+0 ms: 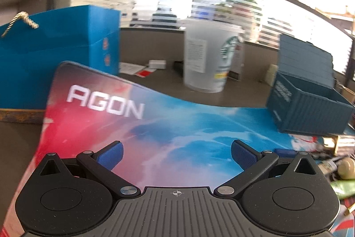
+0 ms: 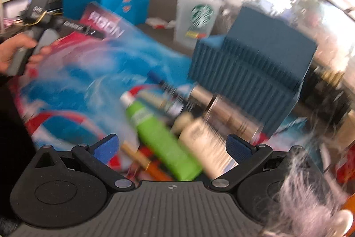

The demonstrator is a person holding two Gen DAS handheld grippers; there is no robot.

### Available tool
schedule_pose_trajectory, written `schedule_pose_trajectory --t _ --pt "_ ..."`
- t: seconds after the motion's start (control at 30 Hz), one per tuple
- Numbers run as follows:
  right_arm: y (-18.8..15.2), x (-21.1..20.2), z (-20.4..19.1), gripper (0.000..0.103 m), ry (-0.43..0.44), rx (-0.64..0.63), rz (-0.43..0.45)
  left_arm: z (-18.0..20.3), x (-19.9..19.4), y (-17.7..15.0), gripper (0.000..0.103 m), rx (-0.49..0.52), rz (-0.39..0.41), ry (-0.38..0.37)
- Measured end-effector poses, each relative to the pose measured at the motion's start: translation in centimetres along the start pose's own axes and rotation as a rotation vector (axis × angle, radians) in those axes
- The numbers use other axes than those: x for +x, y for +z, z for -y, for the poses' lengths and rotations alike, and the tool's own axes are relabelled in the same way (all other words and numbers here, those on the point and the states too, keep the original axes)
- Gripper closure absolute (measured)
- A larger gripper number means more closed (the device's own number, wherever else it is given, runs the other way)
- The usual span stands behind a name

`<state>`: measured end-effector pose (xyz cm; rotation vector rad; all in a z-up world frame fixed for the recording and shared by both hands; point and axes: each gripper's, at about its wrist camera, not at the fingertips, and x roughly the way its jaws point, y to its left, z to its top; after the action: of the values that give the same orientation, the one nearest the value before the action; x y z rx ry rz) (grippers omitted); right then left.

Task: Organize rigid objects
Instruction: 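Move the right tool toward the pile of pens and tubes, then grasp the orange-and-gold pen with the right tool and lift it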

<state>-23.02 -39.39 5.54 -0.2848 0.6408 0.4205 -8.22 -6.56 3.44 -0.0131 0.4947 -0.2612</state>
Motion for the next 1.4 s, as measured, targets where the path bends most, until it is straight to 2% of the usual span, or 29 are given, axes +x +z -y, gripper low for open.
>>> schedule_pose_trajectory --t 0.2,0.23,0.3,0.37,0.7,0.83,1.1,1.27,1.4 --pt "-2.1 0.5 1.1 0.007 0.029 0.024 -0.051 2.0 0.7 -0.5 0.0 0.061 -0.015 0.035" --pt "-2.3 0.7 1.6 0.015 0.043 0.04 -0.057 2.1 1.0 -0.5 0.0 0.061 -0.019 0.039" --pt "-2.5 1.2 2.6 0.039 0.067 0.087 -0.082 2.1 1.2 -0.7 0.0 0.062 -0.023 0.044" --pt "-2.6 1.3 3.1 0.045 0.08 0.116 -0.082 2.1 1.4 -0.7 0.0 0.068 -0.028 0.053" --pt "-2.4 0.4 1.2 0.086 0.084 -0.005 -0.116 1.9 2.0 -0.7 0.0 0.077 -0.047 0.088" --pt "-2.1 0.4 0.0 0.086 0.043 -0.041 -0.128 2.0 2.1 -0.8 0.0 0.08 -0.051 0.084" --pt "-1.1 1.0 -0.9 0.092 0.064 0.033 -0.151 1.7 2.1 -0.7 0.0 0.074 -0.049 0.086" --pt "0.5 0.2 -2.9 0.093 0.084 -0.026 -0.106 1.4 2.3 -0.7 0.0 0.058 -0.058 0.084" --pt "1.5 0.5 -3.1 0.093 0.066 -0.051 -0.092 1.2 2.6 -0.6 0.0 0.045 -0.077 0.077"
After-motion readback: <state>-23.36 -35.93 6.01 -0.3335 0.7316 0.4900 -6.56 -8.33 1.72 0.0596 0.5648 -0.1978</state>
